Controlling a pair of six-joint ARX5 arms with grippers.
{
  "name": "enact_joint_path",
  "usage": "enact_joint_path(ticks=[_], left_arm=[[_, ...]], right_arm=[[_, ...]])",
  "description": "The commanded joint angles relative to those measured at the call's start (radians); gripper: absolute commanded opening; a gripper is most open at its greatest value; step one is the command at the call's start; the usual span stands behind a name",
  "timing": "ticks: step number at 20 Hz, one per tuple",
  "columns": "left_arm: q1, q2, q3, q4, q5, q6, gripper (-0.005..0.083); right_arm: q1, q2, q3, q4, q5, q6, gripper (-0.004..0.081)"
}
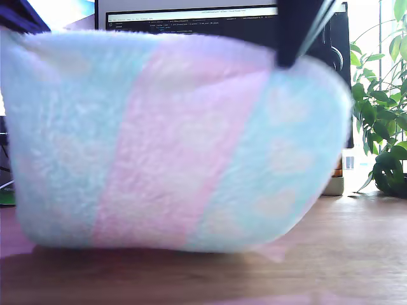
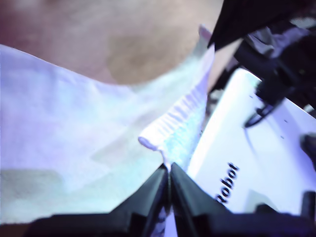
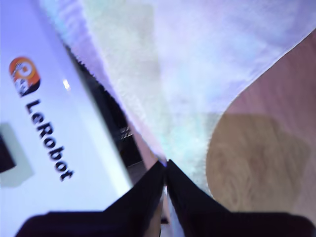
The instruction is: Fold the tea towel to a neat square and place it to the right
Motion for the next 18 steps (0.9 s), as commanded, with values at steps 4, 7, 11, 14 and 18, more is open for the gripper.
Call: enact_joint_path(ticks=[4, 7, 11, 14, 18], left_arm=[[-0.105, 0.001, -0.003, -0.072, 0.003, -0.038, -0.0019], [-0.186, 0.001, -0.003, -0.082, 0.015, -0.071, -0.0019], [-0.28, 0.001, -0.003, -0.074, -0.024, -0.102, -0.0019], [-0.282, 0.001, -0.003, -0.041, -0.186, -0.1, -0.0019], [-0.239, 0.002, -0.003, -0.007, -0.352, -0.081, -0.0019]], right_arm=[[0.006, -0.021, -0.011, -0.071, -0.019, 0.0, -0.0013], [0.013, -0.028, -0.011, -0.072, -0.063, -0.001, -0.0013], [0.022, -0.026, -0.022, -0.055, -0.093, -0.034, -0.0013], [0.016, -0.016, -0.022, 0.057, -0.091, -0.05, -0.0013], [-0.023, 0.014, -0.022, 0.222, -0.078, -0.061, -0.0013]])
